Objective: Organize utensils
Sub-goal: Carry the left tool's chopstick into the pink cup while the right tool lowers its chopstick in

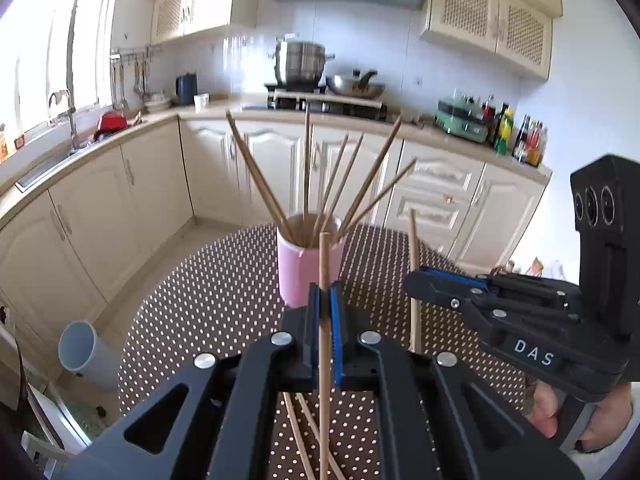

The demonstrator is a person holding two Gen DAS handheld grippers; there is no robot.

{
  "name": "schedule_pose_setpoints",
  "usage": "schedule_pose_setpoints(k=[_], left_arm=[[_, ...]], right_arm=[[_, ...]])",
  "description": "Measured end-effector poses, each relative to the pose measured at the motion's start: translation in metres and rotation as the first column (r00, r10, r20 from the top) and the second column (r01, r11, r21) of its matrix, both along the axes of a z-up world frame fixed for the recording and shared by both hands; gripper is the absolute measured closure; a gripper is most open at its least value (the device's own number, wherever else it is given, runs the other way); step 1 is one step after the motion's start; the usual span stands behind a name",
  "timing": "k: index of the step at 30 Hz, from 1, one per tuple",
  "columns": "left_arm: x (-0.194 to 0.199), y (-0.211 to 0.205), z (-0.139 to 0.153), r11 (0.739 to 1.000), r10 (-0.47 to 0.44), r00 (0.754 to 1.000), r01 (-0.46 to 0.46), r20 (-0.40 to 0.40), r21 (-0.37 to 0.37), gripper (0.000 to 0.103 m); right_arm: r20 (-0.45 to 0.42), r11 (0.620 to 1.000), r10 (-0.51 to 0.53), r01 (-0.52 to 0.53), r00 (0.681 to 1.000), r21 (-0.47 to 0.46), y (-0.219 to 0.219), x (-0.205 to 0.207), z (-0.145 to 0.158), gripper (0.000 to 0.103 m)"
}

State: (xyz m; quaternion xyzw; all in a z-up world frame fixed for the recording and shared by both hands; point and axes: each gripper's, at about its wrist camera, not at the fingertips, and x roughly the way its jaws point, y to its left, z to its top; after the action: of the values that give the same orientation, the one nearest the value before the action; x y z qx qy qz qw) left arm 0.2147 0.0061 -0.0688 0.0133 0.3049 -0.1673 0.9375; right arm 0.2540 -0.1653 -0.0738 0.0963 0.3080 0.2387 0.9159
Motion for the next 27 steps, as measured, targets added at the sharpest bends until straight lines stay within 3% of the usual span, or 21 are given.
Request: schedule_pose_setpoints(k=[3, 8, 15, 27], left_arm=[[-0.006, 0.000, 0.013, 1.000, 0.003, 0.999, -0.002, 0.038, -0.015, 0.098], [-0.005, 0.008, 0.028, 0.993, -0.001, 0.998, 0.007, 0.059, -0.115, 0.098], [0.006, 0.019, 0.039, 0.987, 0.062, 0.988, -0.039, 0.142, -0.158, 0.098], [0.046, 0.033, 0.077, 0.959, 0.177, 0.919, -0.080, 0.353, -0.272, 0.098]], right_arm=[[0.056, 1.000, -0.009, 0.009, 0.998, -0.005, 0.000, -0.011, 0.013, 0.097], [0.127, 0.999, -0.029, 0.033, 0.992, -0.034, 0.000, -0.016, 0.024, 0.097], [0.190, 0.998, -0.058, 0.057, 0.980, 0.013, -0.009, -0.013, 0.038, 0.097], [0.362, 0.995, -0.036, 0.068, 0.931, -0.075, 0.023, 0.013, 0.097, 0.097]])
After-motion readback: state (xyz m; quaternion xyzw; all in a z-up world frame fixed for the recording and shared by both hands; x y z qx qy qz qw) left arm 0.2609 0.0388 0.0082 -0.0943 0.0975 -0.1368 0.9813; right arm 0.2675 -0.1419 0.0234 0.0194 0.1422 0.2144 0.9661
